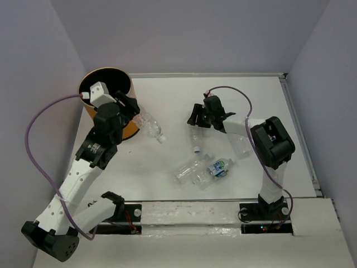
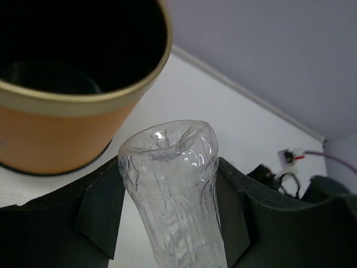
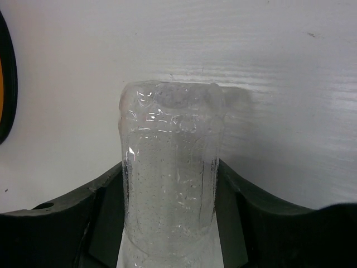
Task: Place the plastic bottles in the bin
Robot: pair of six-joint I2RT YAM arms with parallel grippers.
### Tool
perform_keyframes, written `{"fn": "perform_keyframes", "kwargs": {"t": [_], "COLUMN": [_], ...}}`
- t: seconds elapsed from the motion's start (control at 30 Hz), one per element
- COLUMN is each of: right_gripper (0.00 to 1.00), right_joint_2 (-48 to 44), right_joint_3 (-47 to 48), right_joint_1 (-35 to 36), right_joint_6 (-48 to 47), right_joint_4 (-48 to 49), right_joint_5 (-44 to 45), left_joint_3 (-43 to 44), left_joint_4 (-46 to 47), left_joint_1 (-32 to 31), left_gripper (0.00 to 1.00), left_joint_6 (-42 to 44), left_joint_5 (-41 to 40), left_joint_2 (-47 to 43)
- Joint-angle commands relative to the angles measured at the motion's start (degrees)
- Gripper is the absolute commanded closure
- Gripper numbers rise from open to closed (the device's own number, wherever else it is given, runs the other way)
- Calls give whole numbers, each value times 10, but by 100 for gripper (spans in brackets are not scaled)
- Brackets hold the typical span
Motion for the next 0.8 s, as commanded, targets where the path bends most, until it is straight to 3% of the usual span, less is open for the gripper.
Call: {"fn": "perform_keyframes", "kwargs": {"t": [0.0, 0.07, 0.2, 0.53, 0.77], "right_gripper": [58, 61, 62, 68, 68], "right_joint_2": [-56, -80, -156, -238, -252], "right_joint_3": [8, 7, -3, -12, 37], "right_joint_1": [0, 0, 0, 5, 35], "right_joint_6": [12, 11, 6, 6, -1], "right_joint_4": [49, 54, 71, 81, 82], "right_joint_5": [13, 8, -18, -55, -60], "left_joint_3": [179, 240, 273, 379, 350], "left_joint_4": [-2, 34, 141, 138, 166], "left_joint_1": [-1, -1, 12, 193, 215], "left_gripper": [63, 63, 63, 63, 58], "left_joint_6": [97, 130, 248, 238, 256], "left_joint_5": [-94, -126, -256, -248, -289], "left_joint_2": [24, 61, 136, 307, 334]}}
